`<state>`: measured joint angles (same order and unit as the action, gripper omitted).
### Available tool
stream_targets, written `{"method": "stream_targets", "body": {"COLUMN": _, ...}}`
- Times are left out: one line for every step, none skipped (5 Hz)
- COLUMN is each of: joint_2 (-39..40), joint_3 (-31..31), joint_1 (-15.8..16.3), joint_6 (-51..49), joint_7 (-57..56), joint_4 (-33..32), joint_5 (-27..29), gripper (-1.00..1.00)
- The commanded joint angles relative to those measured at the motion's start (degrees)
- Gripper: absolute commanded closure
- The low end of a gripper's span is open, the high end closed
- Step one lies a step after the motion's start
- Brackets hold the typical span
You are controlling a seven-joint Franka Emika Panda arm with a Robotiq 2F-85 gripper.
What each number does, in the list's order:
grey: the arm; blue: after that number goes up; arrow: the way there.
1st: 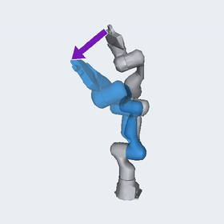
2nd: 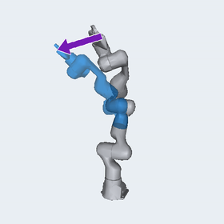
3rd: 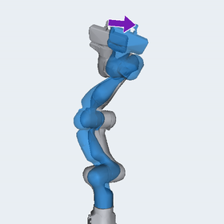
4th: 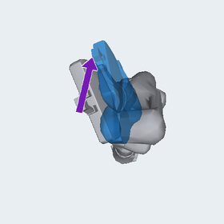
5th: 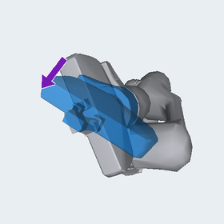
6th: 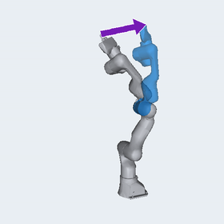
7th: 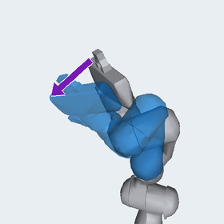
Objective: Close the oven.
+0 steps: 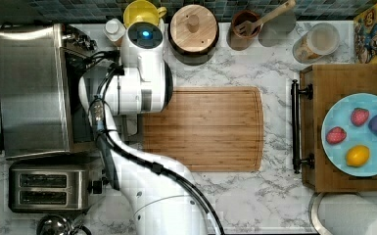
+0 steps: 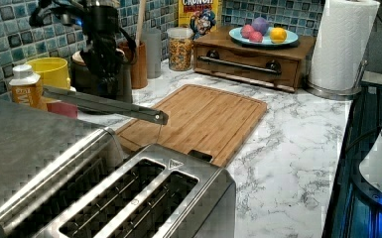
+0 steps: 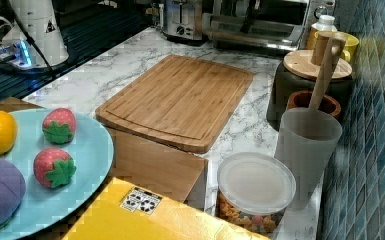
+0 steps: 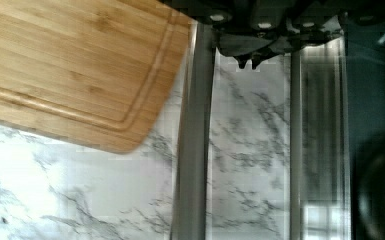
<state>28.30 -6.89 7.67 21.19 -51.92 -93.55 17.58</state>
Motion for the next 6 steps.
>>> {"method": "stream_targets", "body": {"joint_2": -2.8, "joint_3": -7.0, "joint_1": 16.0, "joint_6": 0.3, "joint_7": 16.3, "joint_4": 15.8, "joint_5": -11.4, "gripper": 1.0}}
{"method": "stream_targets", "body": {"joint_2": 0.2, "joint_3": -4.5, "joint_1": 19.8, "joint_6": -3.6, "joint_7": 23.8, "joint_4": 20.8, "joint_5": -19.5, "gripper": 1.0}}
{"method": "stream_targets", "body": {"joint_2": -4.9, "joint_3": -4.0, "joint_1": 20.3, "joint_6": 5.8, "joint_7": 29.5, "joint_4": 13.1, "joint_5": -25.0, "gripper": 1.0}}
{"method": "stream_targets", "body": {"joint_2": -1.4, "joint_3": -3.3, "joint_1": 22.0, "joint_6": -1.4, "joint_7": 32.2, "joint_4": 20.8, "joint_5": -30.6, "gripper": 1.0}}
{"method": "stream_targets", "body": {"joint_2": -3.6, "joint_3": -0.2, "joint_1": 22.9, "joint_6": 1.2, "joint_7": 39.6, "joint_4": 18.5, "joint_5": -32.5, "gripper": 1.0}}
{"method": "stream_targets", "body": {"joint_2": -10.8, "joint_3": 0.1, "joint_1": 20.7, "joint_6": 8.1, "joint_7": 37.8, "joint_4": 11.0, "joint_5": -25.7, "gripper": 1.0}}
